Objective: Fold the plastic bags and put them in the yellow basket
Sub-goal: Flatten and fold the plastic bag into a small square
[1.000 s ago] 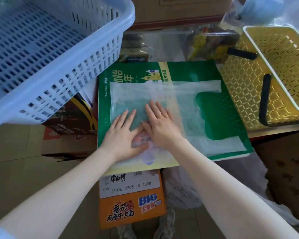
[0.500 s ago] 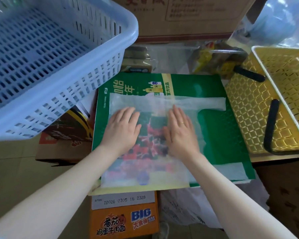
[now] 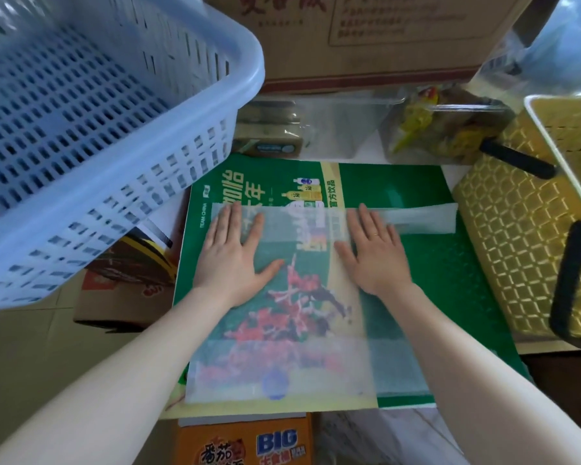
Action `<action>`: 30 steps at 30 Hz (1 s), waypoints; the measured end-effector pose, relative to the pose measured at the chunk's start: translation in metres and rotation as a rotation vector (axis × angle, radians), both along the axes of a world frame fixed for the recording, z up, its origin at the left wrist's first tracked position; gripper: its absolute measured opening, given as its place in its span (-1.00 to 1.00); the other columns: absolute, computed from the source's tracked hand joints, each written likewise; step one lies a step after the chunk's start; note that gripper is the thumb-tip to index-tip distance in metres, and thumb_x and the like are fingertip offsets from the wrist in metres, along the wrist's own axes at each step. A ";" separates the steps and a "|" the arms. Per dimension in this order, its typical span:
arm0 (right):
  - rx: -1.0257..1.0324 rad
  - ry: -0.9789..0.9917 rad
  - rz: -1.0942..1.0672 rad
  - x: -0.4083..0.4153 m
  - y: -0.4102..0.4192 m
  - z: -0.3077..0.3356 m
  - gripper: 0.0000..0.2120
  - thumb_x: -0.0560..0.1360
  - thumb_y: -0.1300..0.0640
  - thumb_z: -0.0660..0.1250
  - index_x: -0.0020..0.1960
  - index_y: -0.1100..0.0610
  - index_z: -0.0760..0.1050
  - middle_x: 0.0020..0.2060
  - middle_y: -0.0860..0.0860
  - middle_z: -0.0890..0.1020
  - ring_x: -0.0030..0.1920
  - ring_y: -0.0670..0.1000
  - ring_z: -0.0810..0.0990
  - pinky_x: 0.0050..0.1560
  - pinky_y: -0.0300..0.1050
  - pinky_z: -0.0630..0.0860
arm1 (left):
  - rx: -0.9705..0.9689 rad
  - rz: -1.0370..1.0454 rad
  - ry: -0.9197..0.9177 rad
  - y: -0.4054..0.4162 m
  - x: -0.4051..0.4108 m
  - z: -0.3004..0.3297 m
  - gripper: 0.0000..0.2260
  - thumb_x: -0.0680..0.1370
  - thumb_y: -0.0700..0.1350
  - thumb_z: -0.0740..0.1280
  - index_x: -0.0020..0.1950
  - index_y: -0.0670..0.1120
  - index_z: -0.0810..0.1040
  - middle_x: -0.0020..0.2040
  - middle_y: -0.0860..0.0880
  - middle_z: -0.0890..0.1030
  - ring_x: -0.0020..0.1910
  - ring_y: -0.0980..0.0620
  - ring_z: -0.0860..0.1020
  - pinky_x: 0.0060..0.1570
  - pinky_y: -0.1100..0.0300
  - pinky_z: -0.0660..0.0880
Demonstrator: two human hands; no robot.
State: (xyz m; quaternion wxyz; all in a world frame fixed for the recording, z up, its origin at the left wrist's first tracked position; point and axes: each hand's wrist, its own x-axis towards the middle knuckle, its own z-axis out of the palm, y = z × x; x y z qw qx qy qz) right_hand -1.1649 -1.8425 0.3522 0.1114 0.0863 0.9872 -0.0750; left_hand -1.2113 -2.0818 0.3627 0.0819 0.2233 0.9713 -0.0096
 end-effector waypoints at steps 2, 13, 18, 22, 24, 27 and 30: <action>0.028 -0.012 -0.064 0.003 0.018 0.000 -0.38 0.58 -0.21 -0.14 0.54 0.03 -0.19 0.53 0.02 -0.14 0.52 0.00 -0.18 0.48 -0.02 -0.20 | -0.002 0.014 -0.004 0.001 0.000 0.000 -0.23 0.45 0.41 -0.15 0.49 0.01 -0.31 0.48 -0.26 -0.29 0.47 -0.18 -0.28 0.42 0.02 -0.29; 0.039 -0.030 -0.373 0.028 0.036 0.020 -0.34 0.58 -0.21 -0.13 0.54 0.13 -0.18 0.53 0.12 -0.15 0.52 0.09 -0.20 0.48 0.13 -0.22 | 0.068 -0.003 0.036 -0.001 0.001 0.007 -0.29 0.52 0.33 -0.05 0.53 -0.07 -0.07 0.52 -0.21 -0.08 0.49 -0.19 -0.13 0.42 0.00 -0.23; -0.161 0.154 0.155 0.081 -0.051 0.045 -0.36 0.53 -0.19 -0.13 0.53 0.10 0.02 0.52 0.05 -0.01 0.52 0.04 -0.08 0.47 -0.07 -0.19 | 0.270 -0.241 0.067 -0.011 0.043 0.022 -0.52 0.54 0.03 0.05 0.27 -0.26 0.47 0.30 -0.22 0.47 0.30 -0.21 0.43 0.36 -0.01 0.09; -0.136 0.122 0.296 0.133 -0.091 0.029 -0.44 0.60 -0.16 -0.05 0.47 0.13 0.21 0.46 0.09 0.25 0.47 0.11 0.18 0.42 -0.02 -0.01 | 0.224 -0.358 -0.056 -0.049 0.116 0.016 -0.45 0.60 0.16 -0.05 0.43 -0.18 0.27 0.44 -0.14 0.29 0.42 -0.06 0.22 0.39 0.08 0.00; -0.095 0.114 0.211 0.147 -0.076 0.020 -0.41 0.60 -0.19 -0.16 0.47 0.12 0.21 0.45 0.08 0.26 0.45 0.13 0.20 0.39 -0.02 0.00 | 0.116 -0.402 -0.053 -0.076 0.136 0.010 -0.39 0.59 0.23 -0.12 0.48 -0.14 0.16 0.48 -0.12 0.19 0.46 -0.03 0.10 0.40 0.12 -0.07; -0.001 0.086 0.035 0.165 -0.048 0.016 -0.38 0.58 -0.22 -0.19 0.46 0.11 0.24 0.45 0.09 0.27 0.44 0.14 0.24 0.39 0.00 -0.01 | 0.060 -0.425 -0.067 -0.106 0.138 0.002 -0.35 0.56 0.28 -0.13 0.52 -0.10 0.06 0.52 -0.10 0.07 0.49 -0.01 -0.02 0.43 0.15 -0.15; -0.036 0.033 -0.075 0.175 -0.040 0.020 -0.34 0.54 -0.22 -0.15 0.47 0.14 0.21 0.48 0.11 0.20 0.49 0.13 0.15 0.43 0.00 -0.08 | 0.128 -0.436 -0.066 -0.112 0.130 0.004 -0.39 0.58 0.26 -0.16 0.49 -0.07 0.15 0.50 -0.08 0.17 0.46 -0.01 0.15 0.43 0.12 0.02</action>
